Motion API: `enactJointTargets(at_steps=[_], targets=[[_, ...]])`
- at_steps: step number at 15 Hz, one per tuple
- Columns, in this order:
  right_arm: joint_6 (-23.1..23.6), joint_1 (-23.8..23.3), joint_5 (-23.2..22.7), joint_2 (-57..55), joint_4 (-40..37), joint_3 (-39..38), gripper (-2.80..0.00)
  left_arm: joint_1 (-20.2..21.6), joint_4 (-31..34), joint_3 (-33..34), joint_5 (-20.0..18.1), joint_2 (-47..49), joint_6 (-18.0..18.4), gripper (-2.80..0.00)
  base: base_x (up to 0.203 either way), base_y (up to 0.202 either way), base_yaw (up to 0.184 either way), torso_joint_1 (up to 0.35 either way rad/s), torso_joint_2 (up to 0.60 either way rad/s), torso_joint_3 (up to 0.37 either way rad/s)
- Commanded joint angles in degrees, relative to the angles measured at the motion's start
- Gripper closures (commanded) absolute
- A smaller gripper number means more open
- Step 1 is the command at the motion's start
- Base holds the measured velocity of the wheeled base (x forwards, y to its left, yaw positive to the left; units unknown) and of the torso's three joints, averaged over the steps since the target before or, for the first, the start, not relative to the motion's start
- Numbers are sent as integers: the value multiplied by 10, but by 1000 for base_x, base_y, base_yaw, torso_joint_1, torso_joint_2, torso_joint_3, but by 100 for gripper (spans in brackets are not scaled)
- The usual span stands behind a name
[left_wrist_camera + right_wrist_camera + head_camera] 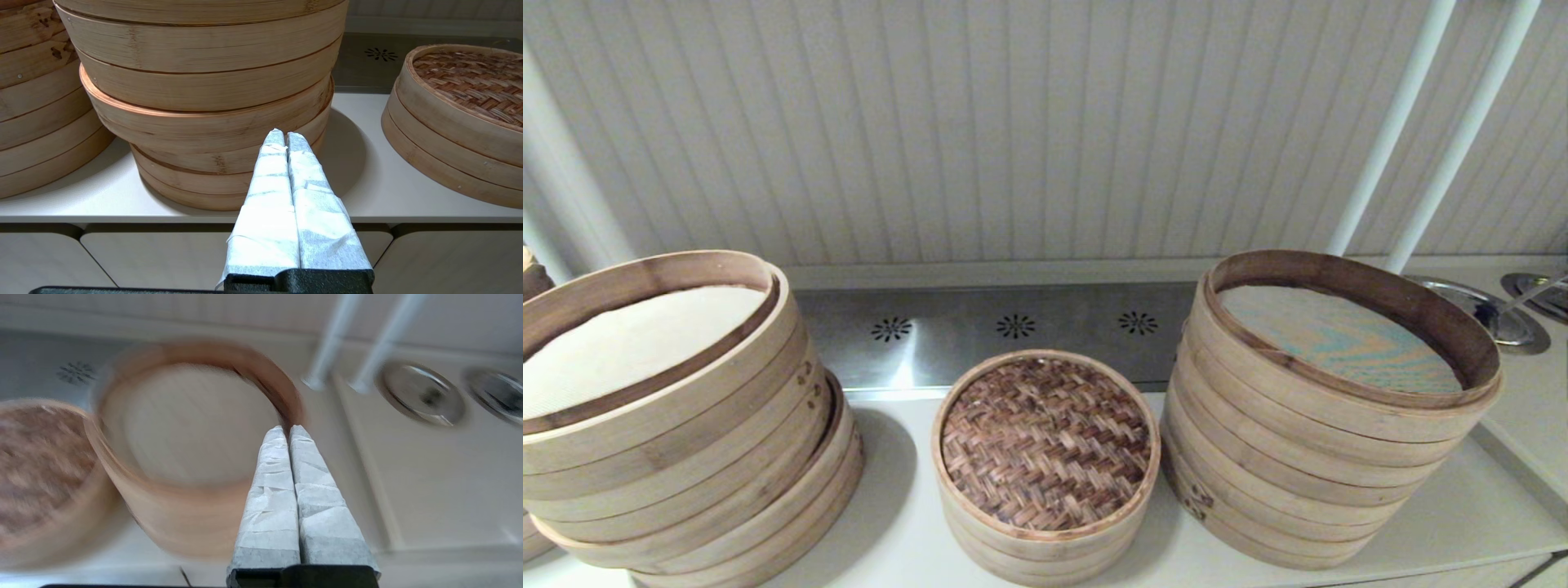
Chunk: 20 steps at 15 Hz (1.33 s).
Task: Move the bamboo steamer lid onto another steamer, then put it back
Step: Pick up the steamer
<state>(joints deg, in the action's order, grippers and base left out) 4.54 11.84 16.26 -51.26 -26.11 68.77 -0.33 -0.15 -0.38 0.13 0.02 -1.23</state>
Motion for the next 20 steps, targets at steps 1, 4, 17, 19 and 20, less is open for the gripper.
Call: enactJointTargets(at_steps=[1, 4, 17, 19, 20], targets=[[5, -32, 4, 117, -10, -85, 0, 0, 0, 0, 0, 1, -1, 0, 0, 0, 0, 0, 0, 0], [7, -56, 11, 203, -15, -203, 0, 0, 0, 0, 0, 1, 0, 0, 0, 0, 0, 0, 0, 0], [-1, -122, -164, 497, 164, -632, 0, 0, 0, 0, 0, 1, -1, 0, 0, 0, 0, 0, 0, 0], [-2, -122, -185, 512, 170, -653, 0, 0, 0, 0, 0, 1, -1, 0, 0, 0, 0, 0, 0, 0], [-4, -122, -185, 512, 170, -653, 0, 0, 0, 0, 0, 1, -1, 0, 0, 0, 0, 0, 0, 0]])
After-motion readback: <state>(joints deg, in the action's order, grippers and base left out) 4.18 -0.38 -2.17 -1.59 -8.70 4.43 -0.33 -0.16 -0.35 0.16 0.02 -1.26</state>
